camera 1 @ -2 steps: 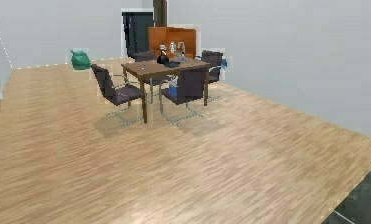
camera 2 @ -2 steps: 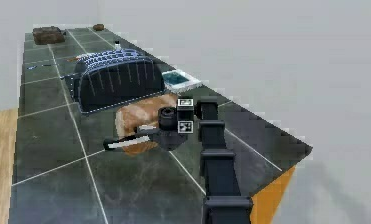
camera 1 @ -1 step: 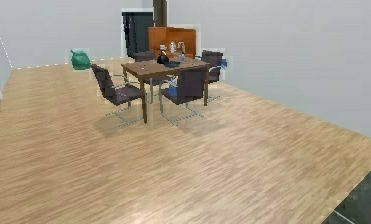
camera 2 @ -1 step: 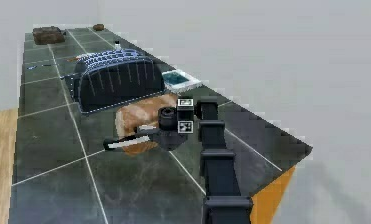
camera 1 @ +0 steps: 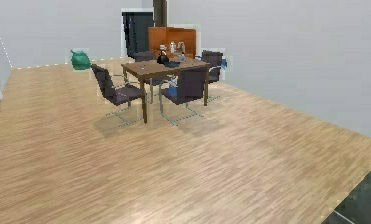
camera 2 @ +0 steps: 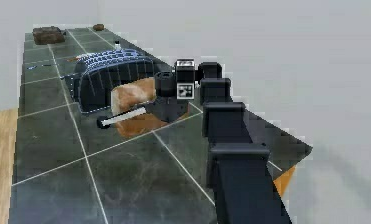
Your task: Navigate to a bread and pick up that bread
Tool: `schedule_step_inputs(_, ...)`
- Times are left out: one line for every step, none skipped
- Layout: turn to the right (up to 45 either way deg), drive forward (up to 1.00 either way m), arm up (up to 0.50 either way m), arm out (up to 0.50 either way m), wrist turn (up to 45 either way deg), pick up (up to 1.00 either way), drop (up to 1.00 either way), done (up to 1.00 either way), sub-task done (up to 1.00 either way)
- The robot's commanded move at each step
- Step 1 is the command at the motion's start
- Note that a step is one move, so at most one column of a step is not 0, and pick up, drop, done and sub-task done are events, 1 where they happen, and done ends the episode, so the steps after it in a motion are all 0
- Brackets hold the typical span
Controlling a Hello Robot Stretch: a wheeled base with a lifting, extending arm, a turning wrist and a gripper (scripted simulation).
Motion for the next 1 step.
schedule_step_inputs(0.0, 0.0, 0.0, 0.0, 0.0, 0.0, 0.0, 1.0, 0.0)
